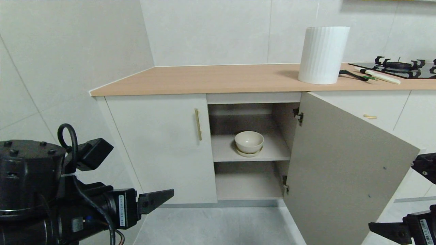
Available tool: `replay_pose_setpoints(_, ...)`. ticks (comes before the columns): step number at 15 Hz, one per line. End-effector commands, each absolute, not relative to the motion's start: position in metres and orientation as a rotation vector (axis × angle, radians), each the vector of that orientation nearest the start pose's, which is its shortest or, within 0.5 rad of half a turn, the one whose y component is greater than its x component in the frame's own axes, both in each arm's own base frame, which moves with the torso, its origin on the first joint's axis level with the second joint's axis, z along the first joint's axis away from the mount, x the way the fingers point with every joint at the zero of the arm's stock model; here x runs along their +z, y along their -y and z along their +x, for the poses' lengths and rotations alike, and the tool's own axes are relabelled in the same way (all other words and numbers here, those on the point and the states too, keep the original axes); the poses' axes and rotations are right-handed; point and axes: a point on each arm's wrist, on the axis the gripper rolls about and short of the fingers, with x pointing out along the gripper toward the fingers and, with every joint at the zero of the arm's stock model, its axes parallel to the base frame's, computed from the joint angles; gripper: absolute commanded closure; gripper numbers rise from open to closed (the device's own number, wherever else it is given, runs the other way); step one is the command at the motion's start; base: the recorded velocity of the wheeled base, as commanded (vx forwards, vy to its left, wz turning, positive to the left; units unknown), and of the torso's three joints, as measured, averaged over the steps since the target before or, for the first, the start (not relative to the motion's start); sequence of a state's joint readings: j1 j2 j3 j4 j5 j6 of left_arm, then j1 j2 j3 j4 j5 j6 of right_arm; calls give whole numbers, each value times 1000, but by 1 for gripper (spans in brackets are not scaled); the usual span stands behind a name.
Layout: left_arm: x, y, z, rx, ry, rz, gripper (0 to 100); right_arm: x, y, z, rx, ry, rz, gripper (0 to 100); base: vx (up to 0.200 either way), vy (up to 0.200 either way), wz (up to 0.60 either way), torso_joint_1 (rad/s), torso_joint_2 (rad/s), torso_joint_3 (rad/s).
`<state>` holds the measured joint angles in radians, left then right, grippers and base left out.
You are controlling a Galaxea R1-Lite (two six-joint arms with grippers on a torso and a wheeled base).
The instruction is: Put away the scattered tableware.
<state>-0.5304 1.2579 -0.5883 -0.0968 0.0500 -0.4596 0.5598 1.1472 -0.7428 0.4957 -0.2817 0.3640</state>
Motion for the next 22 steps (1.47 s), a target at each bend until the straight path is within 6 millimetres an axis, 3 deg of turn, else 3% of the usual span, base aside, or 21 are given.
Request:
replay_pose_setpoints(1,180,89,153,-331,-649,-275,0,198,-51,109,46,-843,-59,0,0,0,0,0,0,0)
replay_pose_setpoints(5,181,89,153,-332,-646,-276,0,204,-31,111,-99,-832,-96,0,0,0,0,0,0,0)
replay_pose_setpoints(11,180,89,153,-333,-648,-275,0,213,5,132,-338,-758,-52,0,0,0,0,0,0,0)
replay_pose_setpoints(16,180,89,154,-333,-650,-275,0,198,24,171,-417,-760,15,0,0,0,0,0,0,0)
replay_pose_setpoints(22,180,89,154,-334,-651,-275,0,168,28,209,-413,-773,112,0,0,0,0,0,0,0)
